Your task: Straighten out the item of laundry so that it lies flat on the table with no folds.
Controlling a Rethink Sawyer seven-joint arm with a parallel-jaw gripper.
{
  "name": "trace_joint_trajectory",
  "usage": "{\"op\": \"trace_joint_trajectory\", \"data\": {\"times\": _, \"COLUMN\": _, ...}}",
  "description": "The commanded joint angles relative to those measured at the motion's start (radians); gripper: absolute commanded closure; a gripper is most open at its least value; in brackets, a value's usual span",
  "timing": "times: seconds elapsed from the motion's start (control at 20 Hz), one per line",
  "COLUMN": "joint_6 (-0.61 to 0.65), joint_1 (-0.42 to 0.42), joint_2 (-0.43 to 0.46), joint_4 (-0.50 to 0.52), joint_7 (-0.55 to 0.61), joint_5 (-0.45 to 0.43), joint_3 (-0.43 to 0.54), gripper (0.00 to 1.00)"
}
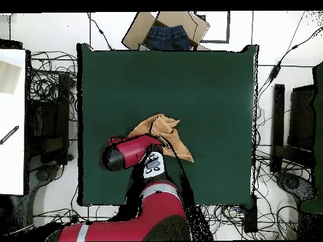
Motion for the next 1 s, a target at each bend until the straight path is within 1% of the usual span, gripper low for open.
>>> {"op": "trace_joint_trajectory", "data": {"times": 0.05, "joint_6": 0.058, "joint_1": 0.007, "joint_2": 0.02, "joint_4": -0.013, "joint_7": 0.051, "joint_5": 0.006, "joint_3": 0.072, "gripper": 1.0}}
{"op": "trace_joint_trajectory", "data": {"times": 1.0, "joint_6": 0.035, "joint_1": 0.007, "joint_2": 0.034, "joint_4": -0.013, "joint_7": 0.06, "joint_5": 0.007, "joint_3": 0.075, "gripper": 1.0}}
